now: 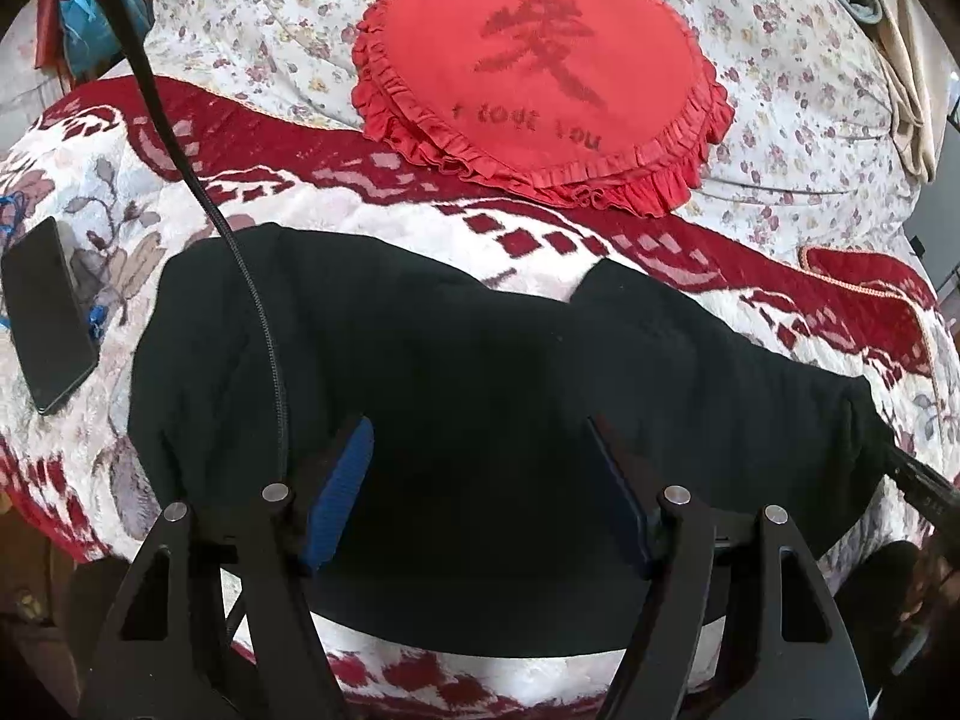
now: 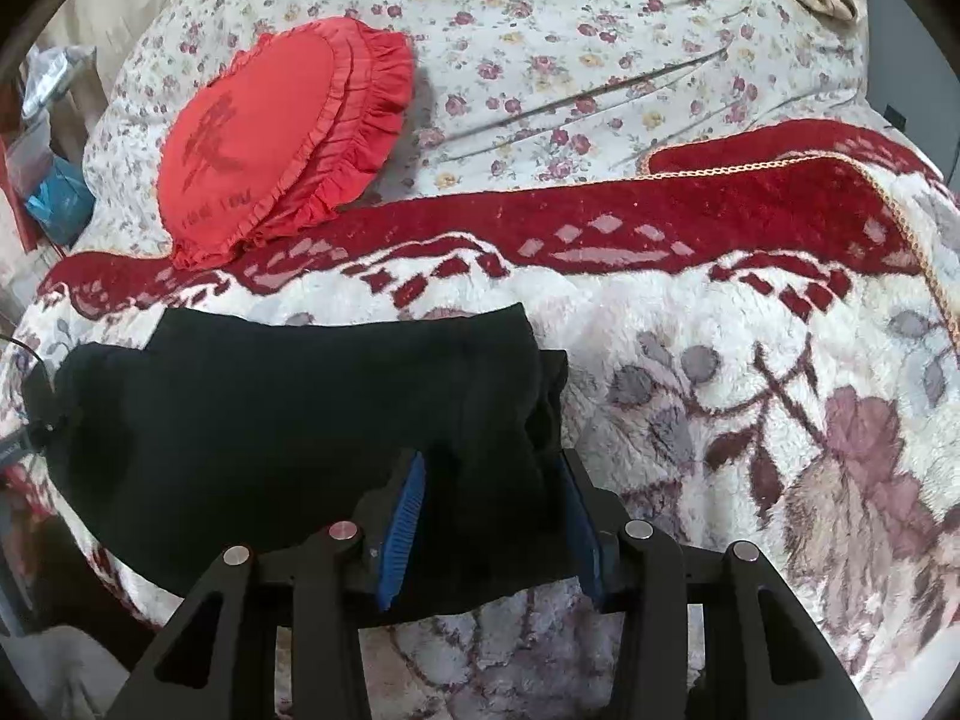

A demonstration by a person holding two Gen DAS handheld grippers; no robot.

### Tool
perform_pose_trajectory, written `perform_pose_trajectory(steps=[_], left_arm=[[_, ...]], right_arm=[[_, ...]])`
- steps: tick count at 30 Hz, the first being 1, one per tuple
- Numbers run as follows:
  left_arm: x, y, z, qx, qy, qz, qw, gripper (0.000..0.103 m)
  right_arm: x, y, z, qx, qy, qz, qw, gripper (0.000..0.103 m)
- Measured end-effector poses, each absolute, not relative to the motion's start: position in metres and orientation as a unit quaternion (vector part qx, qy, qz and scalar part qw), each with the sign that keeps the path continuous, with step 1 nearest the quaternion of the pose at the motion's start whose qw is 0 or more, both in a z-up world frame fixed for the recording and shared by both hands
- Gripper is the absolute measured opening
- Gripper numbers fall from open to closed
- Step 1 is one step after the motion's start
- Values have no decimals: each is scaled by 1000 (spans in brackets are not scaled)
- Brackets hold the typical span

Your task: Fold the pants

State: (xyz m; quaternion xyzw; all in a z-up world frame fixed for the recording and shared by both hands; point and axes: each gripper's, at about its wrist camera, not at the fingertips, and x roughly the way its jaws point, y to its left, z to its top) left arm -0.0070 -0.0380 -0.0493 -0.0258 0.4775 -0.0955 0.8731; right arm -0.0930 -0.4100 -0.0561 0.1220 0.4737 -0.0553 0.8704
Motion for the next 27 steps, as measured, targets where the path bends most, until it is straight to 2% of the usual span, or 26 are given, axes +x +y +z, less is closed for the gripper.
perform_pose_trajectory(steps=[13, 21, 24, 27], left_arm=[[-10, -43, -52, -21, 482, -105, 870, 71], [-10, -46, -51, -14, 477, -107, 872, 71], [-8, -49, -54, -11, 480, -107, 871, 71], [-7, -51, -60, -6, 488, -105, 866, 71]], right_arm=[[-97, -412, -53, 73, 490, -85, 865, 43], [-101, -408, -24, 67, 460, -83, 881, 43], [-95, -393, -9, 75, 436, -51, 895, 49], [-81, -370, -10, 81, 427, 0, 900, 50]])
